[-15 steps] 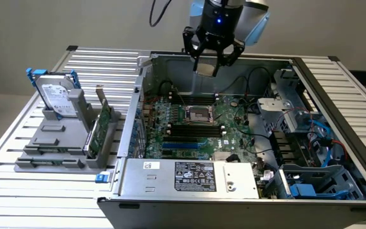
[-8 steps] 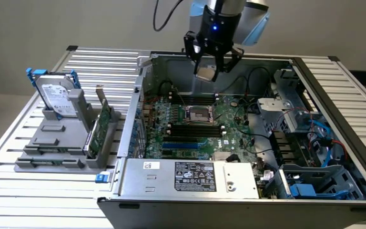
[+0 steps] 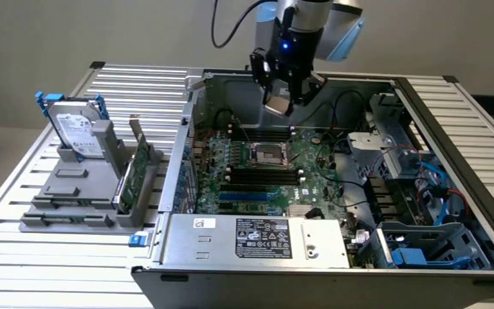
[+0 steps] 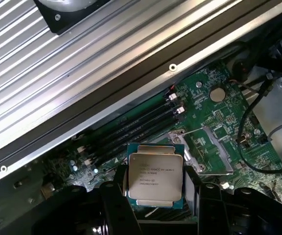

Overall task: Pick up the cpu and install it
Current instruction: 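Place the cpu into insertion slot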

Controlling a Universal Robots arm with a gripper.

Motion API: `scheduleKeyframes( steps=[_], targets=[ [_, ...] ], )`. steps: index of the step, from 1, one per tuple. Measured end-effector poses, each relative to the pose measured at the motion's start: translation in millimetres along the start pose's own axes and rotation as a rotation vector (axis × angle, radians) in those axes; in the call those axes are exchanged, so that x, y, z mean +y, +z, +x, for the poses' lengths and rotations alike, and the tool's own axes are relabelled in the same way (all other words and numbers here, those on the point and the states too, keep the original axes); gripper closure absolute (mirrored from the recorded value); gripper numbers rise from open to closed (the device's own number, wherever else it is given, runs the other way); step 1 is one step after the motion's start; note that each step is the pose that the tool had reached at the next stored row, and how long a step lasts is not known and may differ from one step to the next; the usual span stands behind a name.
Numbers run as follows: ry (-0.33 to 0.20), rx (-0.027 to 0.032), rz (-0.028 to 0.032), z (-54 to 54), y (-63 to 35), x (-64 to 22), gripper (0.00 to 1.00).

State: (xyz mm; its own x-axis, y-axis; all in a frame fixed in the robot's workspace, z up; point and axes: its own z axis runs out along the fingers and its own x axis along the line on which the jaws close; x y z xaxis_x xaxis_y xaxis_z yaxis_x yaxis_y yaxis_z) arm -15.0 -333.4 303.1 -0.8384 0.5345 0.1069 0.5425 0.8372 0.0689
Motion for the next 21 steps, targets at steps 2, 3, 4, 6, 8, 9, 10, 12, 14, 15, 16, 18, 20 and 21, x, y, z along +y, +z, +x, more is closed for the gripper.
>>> scheduleKeyframes(
  steps=[2, 3, 4, 6, 8, 9, 10, 12, 14, 15, 16, 18, 20, 21],
  targets=[
    [0.036, -0.0025, -0.0039, -0.3, 2.9, -0.2, 0.45],
    [0.054, -0.0038, -0.0059, -0.5, 4.3, -0.3, 0.45],
    [0.072, -0.005, -0.0079, -0.6, 5.7, -0.4, 0.45],
    [0.108, -0.0075, -0.0116, -0.9, 8.2, -0.6, 0.45],
    [0.144, -0.01, -0.0155, -1.0, 9.7, -0.7, 0.45],
    [0.163, -0.0113, -0.0173, -1.1, 9.9, -0.7, 0.45],
    [0.18, -0.0125, -0.0191, -1.1, 10.0, -0.7, 0.45],
    [0.199, -0.0128, -0.0208, -1.2, 10.1, -0.7, 0.45],
    [0.213, -0.013, -0.0216, -1.2, 10.2, -0.8, 0.45],
    [0.22, -0.0132, -0.0221, -1.2, 10.3, -0.8, 0.45],
    [0.224, -0.0135, -0.0222, -1.2, 10.4, -1.0, 0.45],
    [0.226, -0.0156, -0.0198, -0.9, 10.4, -2.2, 0.45],
    [0.228, -0.0193, -0.0155, -0.4, 10.7, -3.4, 0.45],
    [0.234, -0.0217, -0.0135, -0.2, 11.2, -3.6, 0.45]
  ],
)
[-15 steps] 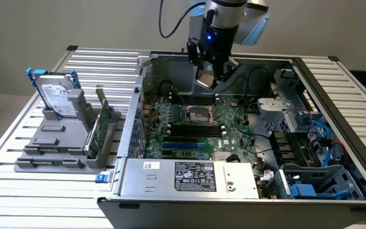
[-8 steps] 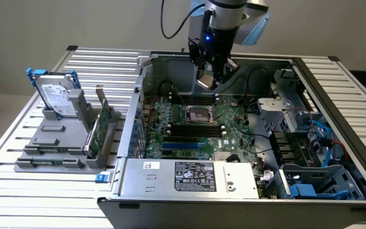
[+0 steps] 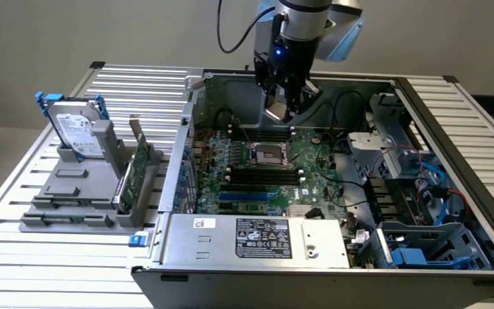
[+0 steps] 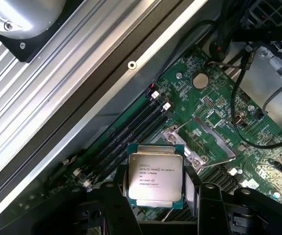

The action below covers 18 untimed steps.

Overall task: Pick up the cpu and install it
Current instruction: 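Place the cpu into insertion slot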

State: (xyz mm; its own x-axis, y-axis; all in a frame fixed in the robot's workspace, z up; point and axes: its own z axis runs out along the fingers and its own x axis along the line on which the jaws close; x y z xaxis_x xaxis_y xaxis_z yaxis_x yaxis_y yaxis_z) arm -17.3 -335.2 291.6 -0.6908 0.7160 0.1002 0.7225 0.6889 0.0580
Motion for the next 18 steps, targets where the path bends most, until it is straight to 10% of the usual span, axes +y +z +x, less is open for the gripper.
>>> scheduleKeyframes(
  steps=[18],
  targets=[
    [0.285, -0.0209, -0.0255, -0.9, 9.0, -0.6, 0.45]
  ],
)
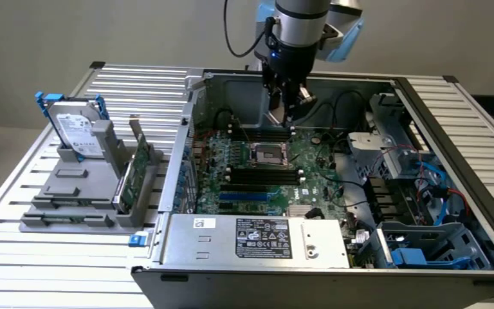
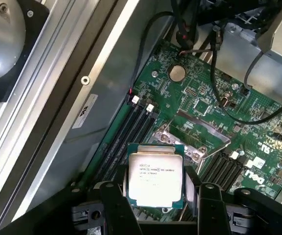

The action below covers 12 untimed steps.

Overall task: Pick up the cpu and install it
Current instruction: 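Place the cpu into insertion slot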

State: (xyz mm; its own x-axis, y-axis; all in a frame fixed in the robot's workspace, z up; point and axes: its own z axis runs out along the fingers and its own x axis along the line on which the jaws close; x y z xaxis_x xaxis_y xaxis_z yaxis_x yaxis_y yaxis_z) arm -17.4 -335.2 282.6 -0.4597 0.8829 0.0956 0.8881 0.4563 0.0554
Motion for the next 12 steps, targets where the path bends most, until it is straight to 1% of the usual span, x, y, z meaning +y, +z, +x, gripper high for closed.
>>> scheduleKeyframes(
  steps=[2, 7, 12],
  targets=[
    [0.031, -0.0024, -0.003, -0.2, 1.4, -0.1, 0.45],
    [0.097, -0.0106, -0.0084, -0.7, 7.7, -0.5, 0.45],
    [0.174, -0.0155, -0.0154, -1.3, 14.7, -1.0, 0.45]
  ],
)
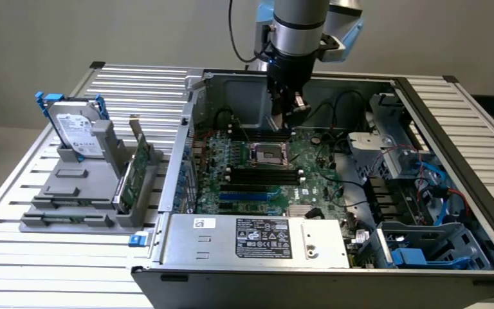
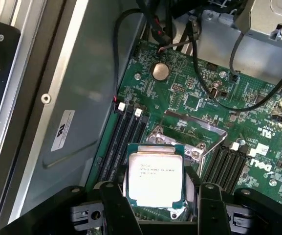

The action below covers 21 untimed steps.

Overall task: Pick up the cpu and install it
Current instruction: 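Place the cpu into insertion slot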

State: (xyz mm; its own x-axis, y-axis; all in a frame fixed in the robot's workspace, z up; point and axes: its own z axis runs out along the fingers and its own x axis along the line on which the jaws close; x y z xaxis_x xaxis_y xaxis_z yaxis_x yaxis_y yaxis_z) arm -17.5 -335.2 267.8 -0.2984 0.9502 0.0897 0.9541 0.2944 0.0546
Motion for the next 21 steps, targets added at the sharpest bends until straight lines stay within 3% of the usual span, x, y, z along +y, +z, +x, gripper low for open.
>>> scheduleKeyframes(
  steps=[9, 21],
  targets=[
    [0.064, -0.0046, -0.0054, 1.9, 8.4, -8.9, 0.45],
    [0.235, -0.0147, -0.0206, 1.2, 20.8, -10.9, 0.45]
  ],
)
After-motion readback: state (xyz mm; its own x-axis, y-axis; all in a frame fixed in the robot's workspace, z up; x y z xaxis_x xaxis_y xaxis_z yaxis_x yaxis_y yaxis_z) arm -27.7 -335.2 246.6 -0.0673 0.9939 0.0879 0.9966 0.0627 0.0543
